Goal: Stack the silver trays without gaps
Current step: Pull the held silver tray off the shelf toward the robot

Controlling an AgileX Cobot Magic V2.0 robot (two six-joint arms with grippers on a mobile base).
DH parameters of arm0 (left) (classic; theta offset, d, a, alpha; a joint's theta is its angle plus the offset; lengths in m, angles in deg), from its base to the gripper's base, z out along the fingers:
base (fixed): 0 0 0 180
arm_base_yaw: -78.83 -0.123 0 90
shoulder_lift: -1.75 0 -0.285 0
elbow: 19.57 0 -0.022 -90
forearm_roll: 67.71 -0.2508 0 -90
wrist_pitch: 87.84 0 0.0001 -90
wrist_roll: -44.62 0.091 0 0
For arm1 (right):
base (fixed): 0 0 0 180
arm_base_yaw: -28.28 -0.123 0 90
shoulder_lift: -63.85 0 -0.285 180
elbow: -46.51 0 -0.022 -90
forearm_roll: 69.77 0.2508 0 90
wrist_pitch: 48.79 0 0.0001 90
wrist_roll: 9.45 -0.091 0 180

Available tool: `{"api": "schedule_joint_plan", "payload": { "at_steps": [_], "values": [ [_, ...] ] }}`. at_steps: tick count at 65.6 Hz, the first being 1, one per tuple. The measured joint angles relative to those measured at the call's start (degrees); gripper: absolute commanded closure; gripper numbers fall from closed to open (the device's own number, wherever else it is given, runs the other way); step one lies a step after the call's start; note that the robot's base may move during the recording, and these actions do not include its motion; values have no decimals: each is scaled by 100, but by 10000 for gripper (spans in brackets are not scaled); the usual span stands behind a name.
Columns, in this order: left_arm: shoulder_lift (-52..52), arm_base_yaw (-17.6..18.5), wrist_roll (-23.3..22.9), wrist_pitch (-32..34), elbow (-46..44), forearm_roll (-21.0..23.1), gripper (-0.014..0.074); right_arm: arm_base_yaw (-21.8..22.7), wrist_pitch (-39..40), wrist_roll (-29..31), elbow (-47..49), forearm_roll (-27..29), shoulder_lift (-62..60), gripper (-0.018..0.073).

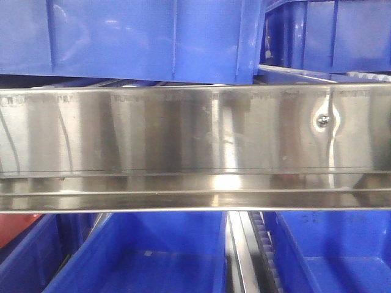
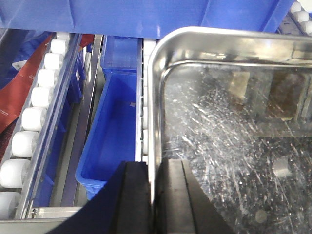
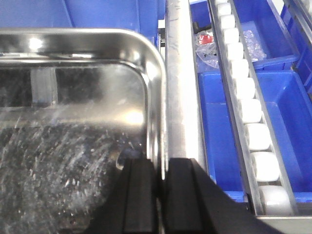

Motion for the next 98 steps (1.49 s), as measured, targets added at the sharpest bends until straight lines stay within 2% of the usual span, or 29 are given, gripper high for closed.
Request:
{"api": "schedule_joint_plan", "payload": {
  "at_steps": [18,98],
  "values": [
    [0,33,-33,0,206,182,612,0,0,0,0,0,-13,574],
    [0,33,-57,0,206,192,612,0,0,0,0,0,-14,574]
  ]
}}
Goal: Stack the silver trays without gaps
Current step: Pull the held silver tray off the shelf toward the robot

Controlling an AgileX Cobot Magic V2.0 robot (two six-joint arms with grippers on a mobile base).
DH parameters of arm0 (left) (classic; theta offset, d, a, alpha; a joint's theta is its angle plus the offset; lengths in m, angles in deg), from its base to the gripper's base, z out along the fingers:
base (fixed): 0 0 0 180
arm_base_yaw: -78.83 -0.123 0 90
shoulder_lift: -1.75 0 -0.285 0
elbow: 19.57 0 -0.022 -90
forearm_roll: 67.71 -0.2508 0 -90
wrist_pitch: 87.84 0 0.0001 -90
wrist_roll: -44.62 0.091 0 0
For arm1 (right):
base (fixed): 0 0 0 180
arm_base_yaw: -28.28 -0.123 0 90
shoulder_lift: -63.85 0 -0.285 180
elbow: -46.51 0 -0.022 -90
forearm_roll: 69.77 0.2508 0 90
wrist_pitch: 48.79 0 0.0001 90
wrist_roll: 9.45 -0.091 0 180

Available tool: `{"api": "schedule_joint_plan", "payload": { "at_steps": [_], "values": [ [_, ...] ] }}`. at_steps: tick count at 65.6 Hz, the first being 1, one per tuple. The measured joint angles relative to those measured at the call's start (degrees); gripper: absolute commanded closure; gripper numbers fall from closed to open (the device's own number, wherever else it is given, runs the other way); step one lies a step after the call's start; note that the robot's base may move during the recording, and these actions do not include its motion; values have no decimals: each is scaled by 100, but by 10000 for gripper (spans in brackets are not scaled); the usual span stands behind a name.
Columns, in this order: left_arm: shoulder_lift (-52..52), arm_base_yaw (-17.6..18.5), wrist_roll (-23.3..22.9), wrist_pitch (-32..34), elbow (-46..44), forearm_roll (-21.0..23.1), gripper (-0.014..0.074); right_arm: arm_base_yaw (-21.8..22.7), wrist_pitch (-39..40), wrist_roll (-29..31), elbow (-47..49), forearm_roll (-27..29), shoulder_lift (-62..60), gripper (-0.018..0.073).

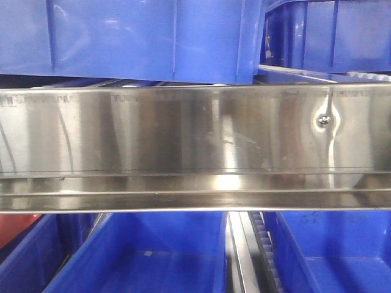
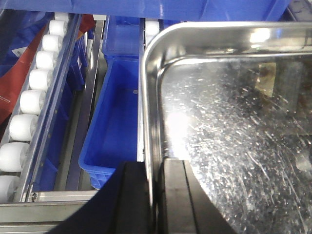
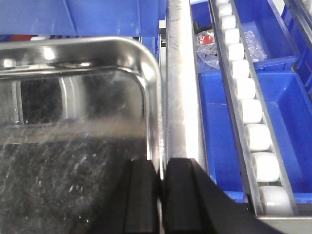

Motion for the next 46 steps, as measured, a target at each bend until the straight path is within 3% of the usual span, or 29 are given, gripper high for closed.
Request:
{"api": "schedule_joint_plan", "payload": {
  "at_steps": [46],
  "values": [
    [0,0,0,0,0,0,612,0,0,0,0,0,0,574]
  ]
}}
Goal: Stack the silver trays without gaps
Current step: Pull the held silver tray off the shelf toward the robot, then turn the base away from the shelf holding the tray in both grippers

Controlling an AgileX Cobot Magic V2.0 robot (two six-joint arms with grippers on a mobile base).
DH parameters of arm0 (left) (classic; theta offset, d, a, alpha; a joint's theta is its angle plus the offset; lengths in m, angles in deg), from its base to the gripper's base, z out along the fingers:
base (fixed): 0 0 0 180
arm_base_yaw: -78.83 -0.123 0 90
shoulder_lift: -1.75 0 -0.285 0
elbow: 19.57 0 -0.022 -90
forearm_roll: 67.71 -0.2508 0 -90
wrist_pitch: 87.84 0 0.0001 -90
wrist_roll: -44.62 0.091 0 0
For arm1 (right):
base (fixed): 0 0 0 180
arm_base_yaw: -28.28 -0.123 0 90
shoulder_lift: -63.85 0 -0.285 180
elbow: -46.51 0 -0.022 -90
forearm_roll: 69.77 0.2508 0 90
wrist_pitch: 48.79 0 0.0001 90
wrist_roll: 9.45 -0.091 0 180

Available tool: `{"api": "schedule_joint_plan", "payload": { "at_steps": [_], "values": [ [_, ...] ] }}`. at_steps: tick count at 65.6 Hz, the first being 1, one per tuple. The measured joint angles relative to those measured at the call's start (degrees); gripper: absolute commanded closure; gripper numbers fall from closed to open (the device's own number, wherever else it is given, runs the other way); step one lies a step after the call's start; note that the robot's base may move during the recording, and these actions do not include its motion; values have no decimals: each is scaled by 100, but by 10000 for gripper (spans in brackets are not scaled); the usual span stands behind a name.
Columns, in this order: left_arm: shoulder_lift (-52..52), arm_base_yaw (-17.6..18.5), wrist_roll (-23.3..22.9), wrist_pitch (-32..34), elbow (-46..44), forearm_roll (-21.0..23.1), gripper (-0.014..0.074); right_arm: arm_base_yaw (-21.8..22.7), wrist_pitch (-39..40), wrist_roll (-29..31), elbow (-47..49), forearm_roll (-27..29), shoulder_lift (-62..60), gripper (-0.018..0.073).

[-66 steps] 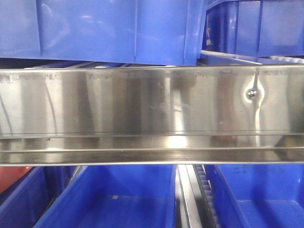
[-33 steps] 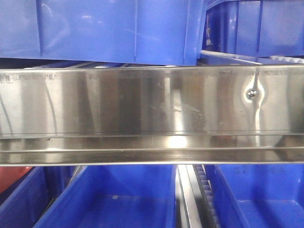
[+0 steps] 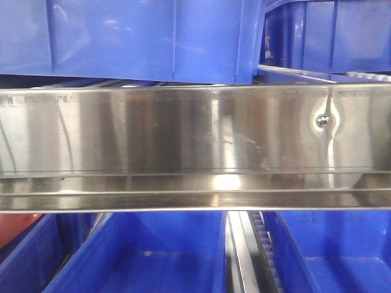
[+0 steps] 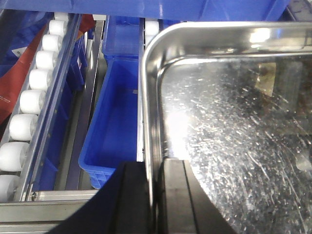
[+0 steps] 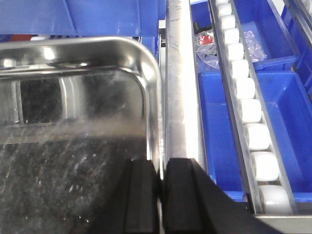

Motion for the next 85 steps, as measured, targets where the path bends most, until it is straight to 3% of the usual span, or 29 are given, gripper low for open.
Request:
{"api": "schedule_joint_plan", "payload": {
  "at_steps": [85],
  "values": [
    [0,0,-11,0,0,0,612,-15,0,0,0,0,-21,574]
  ]
}}
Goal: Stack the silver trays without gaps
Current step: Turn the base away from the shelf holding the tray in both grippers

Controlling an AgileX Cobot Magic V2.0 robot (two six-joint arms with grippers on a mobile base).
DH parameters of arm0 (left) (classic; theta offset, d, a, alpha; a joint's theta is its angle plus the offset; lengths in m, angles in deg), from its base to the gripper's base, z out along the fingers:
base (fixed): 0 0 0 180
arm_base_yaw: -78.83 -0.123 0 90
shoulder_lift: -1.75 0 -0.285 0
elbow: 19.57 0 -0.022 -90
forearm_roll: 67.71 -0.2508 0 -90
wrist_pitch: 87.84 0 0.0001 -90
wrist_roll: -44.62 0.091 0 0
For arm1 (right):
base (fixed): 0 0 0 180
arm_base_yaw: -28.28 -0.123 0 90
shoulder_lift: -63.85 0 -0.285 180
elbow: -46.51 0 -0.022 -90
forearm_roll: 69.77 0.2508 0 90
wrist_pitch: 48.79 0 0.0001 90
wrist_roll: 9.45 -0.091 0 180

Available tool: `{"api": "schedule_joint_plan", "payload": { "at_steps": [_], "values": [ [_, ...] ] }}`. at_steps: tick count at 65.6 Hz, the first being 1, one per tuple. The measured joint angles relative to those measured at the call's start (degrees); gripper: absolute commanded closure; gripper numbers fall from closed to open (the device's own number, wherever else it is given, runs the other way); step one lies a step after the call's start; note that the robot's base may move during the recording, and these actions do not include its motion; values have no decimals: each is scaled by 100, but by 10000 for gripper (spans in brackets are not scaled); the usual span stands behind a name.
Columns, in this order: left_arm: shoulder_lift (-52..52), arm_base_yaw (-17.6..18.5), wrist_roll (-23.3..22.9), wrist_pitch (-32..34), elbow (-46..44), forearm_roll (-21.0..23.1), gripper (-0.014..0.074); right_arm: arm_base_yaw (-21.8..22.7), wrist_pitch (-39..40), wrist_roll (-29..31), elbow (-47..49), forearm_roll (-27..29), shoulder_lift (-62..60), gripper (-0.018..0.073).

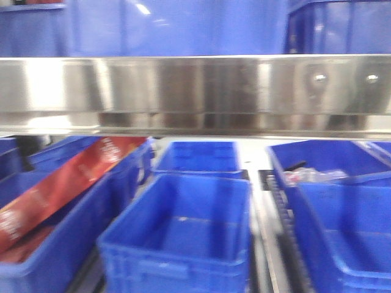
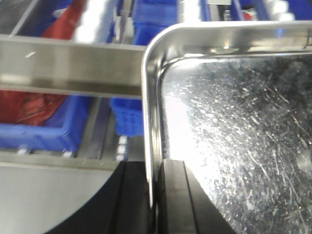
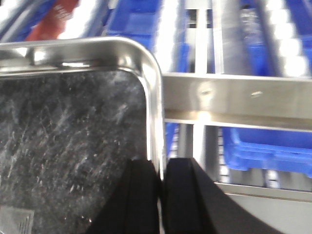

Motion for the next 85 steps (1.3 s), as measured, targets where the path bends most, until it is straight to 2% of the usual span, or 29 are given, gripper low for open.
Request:
{"api": "schedule_joint_plan", "payload": {
  "at_steps": [85],
  "values": [
    [0,0,0,0,0,0,612,0,0,0,0,0,-12,574]
  ]
}}
